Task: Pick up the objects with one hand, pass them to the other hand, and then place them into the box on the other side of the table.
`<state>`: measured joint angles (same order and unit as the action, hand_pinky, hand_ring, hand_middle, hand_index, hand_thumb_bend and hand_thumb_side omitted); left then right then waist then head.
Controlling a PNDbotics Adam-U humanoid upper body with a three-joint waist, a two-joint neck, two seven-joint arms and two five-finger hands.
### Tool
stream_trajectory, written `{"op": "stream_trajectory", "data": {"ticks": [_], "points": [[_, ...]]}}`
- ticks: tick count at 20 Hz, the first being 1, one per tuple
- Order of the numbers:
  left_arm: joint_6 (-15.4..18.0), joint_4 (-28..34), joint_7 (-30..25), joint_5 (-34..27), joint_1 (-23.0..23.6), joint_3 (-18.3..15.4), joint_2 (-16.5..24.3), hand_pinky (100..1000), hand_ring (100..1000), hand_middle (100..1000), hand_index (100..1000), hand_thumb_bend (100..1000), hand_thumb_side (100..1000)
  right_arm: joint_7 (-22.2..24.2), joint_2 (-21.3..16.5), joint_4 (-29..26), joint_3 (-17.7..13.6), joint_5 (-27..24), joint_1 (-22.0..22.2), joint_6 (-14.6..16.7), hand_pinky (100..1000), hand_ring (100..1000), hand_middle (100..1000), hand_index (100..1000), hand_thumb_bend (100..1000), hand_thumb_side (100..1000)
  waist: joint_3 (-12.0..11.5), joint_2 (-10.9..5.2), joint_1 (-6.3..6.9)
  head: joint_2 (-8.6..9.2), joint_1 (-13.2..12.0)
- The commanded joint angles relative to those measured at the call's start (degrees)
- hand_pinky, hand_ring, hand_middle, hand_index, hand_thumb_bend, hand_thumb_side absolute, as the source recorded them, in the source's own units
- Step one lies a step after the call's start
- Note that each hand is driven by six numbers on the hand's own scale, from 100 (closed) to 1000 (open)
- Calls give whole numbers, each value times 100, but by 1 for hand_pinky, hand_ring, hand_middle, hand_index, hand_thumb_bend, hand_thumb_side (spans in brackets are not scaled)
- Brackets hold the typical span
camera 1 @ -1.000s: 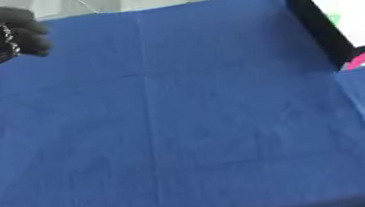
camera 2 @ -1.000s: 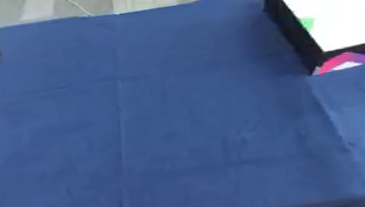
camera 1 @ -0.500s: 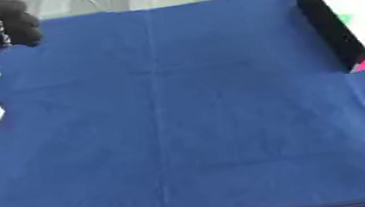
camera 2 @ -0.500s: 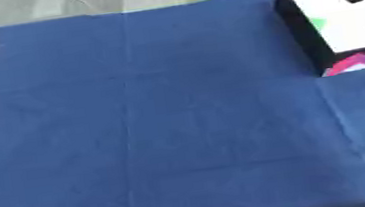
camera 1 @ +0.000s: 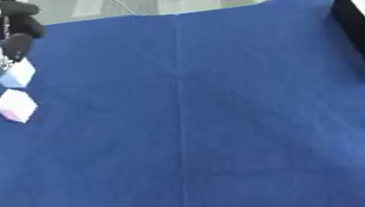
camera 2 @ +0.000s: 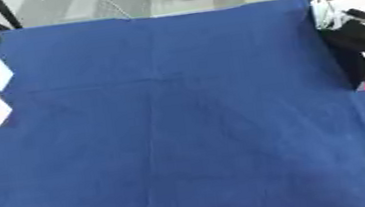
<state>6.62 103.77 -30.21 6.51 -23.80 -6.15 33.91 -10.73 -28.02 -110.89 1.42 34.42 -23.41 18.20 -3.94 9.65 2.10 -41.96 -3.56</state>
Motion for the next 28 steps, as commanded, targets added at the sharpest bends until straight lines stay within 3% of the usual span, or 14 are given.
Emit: {"op": "stream_trajectory", "data": {"ticks": [1,7,10,12,14,19,24,28], "points": [[568,-227,42,342,-29,126,754,818,736,684,876,410,656,131,-47,-178,-8,-95,6,39,817,722,748,935,100,140,24,-66,32,86,-76],[1669,-1251,72,1622,-183,825,1732,841,761,743,897,498,527,245,-49,-167,34,-160,70,69,818,720,747,938,100,151,93,-78,127,82,-53],[1954,-1875,229,2392,-384,1087,1989,848,770,762,900,534,470,280,-44,-159,46,-176,87,84,819,719,747,939,100,155,120,-83,155,73,-58],[2020,-2336,436,2858,-518,1134,2032,842,767,761,901,535,494,290,-43,-153,46,-185,104,87,819,718,746,939,100,158,132,-87,164,71,-60],[1895,-2805,676,3177,-644,1050,1970,833,759,758,904,552,546,302,-44,-139,46,-195,126,83,819,717,746,939,100,162,132,-91,168,70,-51],[958,-3607,1226,3545,-735,689,1662,812,735,744,894,546,599,313,-28,-124,40,-209,150,82,820,717,745,939,100,165,131,-98,163,72,-27],[34,-3883,1589,3328,-566,318,1318,782,684,686,869,491,610,298,-33,-122,24,-217,169,72,820,716,745,939,100,164,118,-106,150,63,-5],[-471,-3964,1814,3014,-461,109,1068,774,664,661,857,481,616,299,-17,-124,23,-227,176,67,820,716,744,939,100,166,110,-109,137,60,10]]}}
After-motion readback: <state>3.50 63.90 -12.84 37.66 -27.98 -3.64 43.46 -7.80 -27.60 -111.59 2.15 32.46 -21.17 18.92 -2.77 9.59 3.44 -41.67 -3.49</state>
